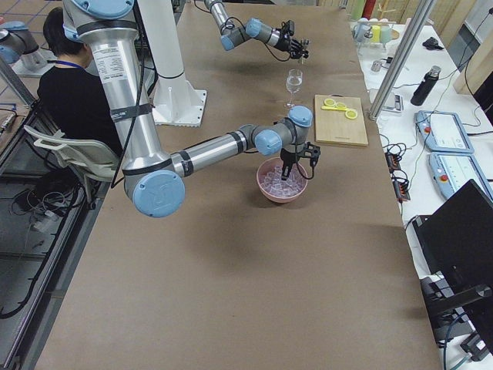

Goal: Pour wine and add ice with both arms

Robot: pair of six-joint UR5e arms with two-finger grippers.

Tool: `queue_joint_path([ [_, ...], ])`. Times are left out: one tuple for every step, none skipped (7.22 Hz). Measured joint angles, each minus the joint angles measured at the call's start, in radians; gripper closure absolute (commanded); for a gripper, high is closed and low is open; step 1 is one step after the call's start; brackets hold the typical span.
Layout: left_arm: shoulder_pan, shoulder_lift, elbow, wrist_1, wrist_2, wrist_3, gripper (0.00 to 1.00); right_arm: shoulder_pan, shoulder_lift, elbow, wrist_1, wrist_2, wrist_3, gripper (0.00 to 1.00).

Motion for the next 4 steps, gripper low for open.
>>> queue_joint_path([
  [0.001, 0.001, -0.020, 0.022, 0.002, 0.019, 0.78, 0.000, 0.000, 0.000, 0.000, 0.004, 0.000, 0.71],
  [0.006, 0.000, -0.037, 0.052, 0.002, 0.036, 0.78, 0.000, -0.001, 0.000, 0.001, 0.005, -0.001, 0.79],
  [0.013, -0.005, -0.048, 0.085, 0.002, 0.045, 0.78, 0.001, -0.001, 0.001, 0.001, 0.007, -0.003, 0.84],
  [0.022, -0.011, -0.051, 0.106, 0.002, 0.053, 0.78, 0.006, 0.001, 0.003, 0.001, 0.013, -0.007, 0.87],
])
